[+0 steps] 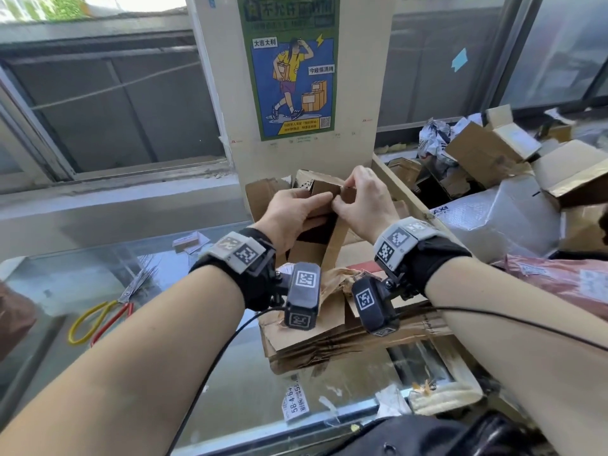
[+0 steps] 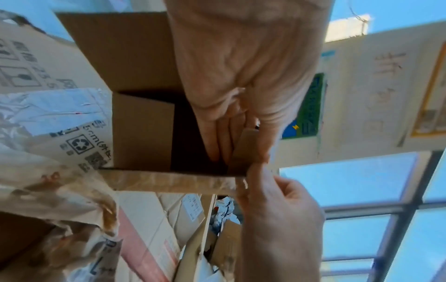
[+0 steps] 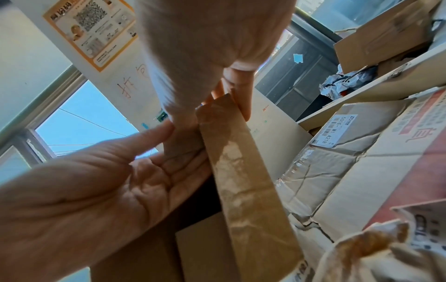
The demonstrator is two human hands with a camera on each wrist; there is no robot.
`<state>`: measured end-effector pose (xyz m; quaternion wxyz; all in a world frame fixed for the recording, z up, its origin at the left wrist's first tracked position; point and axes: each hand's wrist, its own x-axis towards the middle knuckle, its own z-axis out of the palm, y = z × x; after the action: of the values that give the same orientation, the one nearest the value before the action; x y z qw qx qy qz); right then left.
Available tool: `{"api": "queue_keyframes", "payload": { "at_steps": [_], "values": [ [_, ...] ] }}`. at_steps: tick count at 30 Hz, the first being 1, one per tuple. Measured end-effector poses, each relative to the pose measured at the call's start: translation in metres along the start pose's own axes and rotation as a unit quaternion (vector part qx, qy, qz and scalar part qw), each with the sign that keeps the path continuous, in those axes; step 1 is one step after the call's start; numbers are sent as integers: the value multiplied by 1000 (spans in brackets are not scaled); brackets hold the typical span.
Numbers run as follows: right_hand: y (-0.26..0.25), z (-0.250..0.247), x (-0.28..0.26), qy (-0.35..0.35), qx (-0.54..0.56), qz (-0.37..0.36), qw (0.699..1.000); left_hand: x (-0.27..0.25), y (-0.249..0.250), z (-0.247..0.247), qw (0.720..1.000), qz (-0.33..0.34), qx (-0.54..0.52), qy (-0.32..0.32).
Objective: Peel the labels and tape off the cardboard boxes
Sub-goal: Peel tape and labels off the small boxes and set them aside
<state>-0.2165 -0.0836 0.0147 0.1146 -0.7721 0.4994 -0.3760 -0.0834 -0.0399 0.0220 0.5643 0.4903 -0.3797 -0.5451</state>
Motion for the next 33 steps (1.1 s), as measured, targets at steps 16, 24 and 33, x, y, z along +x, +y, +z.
{"api": "queue_keyframes", "payload": {
  "at_steps": [16, 24, 33],
  "values": [
    [9, 12, -3, -187, -27, 223, 956, 9, -49, -9, 948, 100, 300, -21],
    [26, 15, -10, -173, 102, 289, 936, 10, -52, -10, 948, 87, 302, -50],
    [22, 13, -15, -131, 127, 291, 939, 11, -42, -9, 944, 39, 324, -52]
  ]
}}
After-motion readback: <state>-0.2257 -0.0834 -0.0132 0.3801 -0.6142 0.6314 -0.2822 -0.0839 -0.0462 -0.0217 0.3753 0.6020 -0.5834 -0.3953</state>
